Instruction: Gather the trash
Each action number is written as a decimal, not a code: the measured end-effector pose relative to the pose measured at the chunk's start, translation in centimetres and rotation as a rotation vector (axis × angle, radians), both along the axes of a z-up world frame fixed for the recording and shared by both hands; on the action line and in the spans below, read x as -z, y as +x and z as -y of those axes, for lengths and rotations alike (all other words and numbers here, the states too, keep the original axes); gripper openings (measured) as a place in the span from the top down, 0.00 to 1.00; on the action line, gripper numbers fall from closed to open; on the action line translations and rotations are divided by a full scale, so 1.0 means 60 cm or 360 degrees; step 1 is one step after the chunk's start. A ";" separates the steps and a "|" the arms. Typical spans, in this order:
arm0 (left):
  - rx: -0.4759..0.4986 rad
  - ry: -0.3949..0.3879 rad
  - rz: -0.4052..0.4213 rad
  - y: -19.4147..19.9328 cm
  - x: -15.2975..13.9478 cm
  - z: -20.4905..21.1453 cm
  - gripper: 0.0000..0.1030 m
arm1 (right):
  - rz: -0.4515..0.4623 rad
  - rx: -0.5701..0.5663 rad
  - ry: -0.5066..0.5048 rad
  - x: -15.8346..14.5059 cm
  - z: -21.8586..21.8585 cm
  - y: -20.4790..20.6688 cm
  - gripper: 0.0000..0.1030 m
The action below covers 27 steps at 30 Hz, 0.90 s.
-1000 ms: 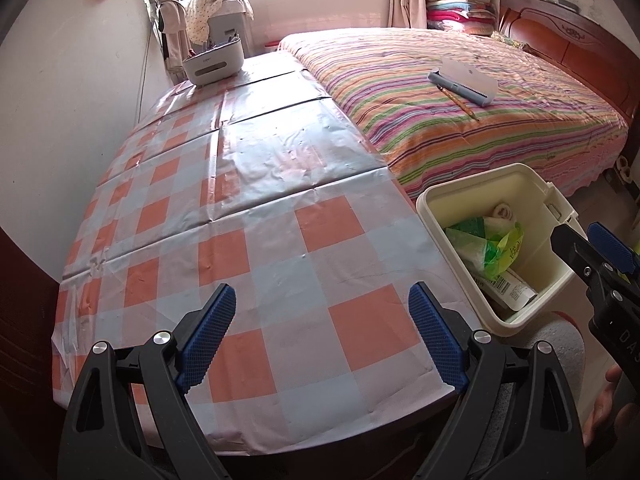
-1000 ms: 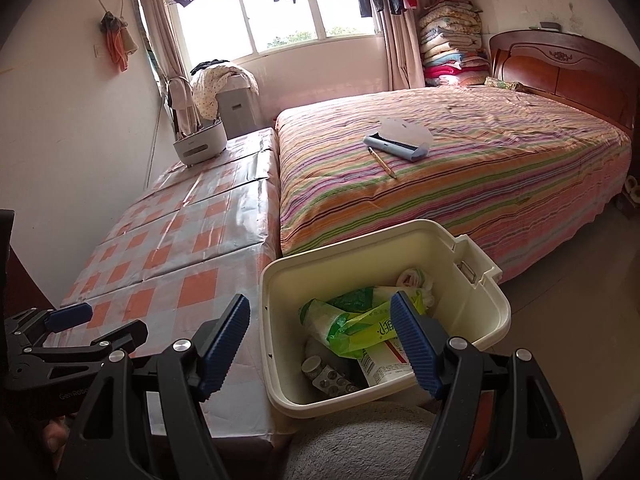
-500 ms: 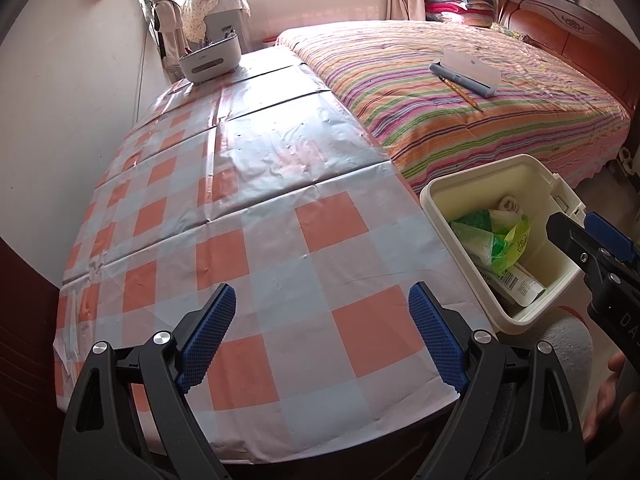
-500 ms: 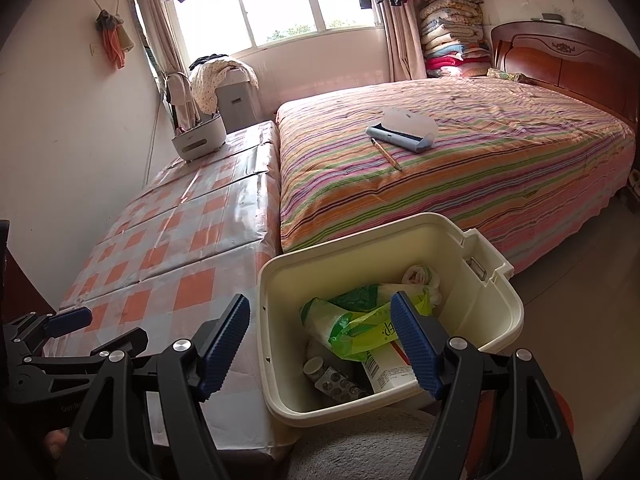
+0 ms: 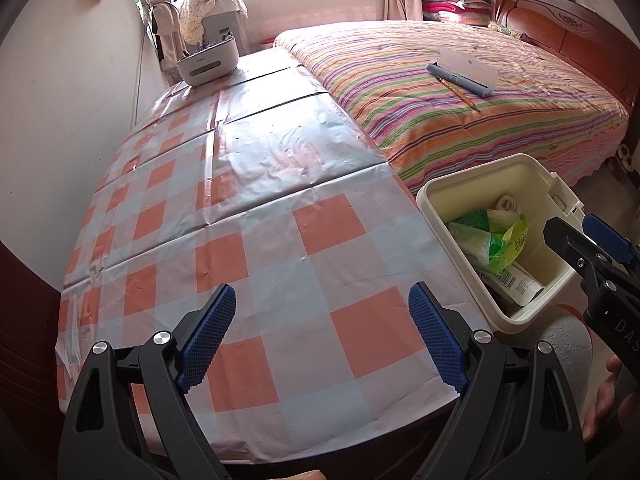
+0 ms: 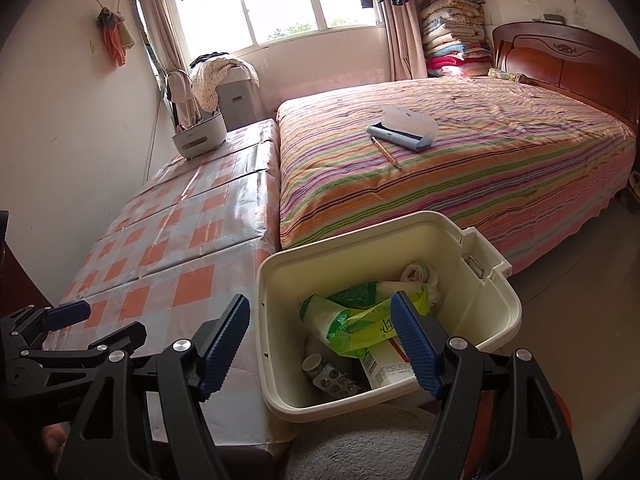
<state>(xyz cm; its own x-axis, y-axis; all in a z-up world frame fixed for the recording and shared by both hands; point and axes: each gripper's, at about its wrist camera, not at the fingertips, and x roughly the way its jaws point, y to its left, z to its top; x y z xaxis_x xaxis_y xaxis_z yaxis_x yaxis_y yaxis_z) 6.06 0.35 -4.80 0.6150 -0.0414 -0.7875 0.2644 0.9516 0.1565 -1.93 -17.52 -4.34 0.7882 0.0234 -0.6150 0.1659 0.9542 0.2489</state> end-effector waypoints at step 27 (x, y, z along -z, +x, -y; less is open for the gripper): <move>0.0049 -0.0005 -0.0016 -0.016 -0.003 0.013 0.16 | -0.0008 0.0001 0.0004 -0.003 0.000 -0.014 0.31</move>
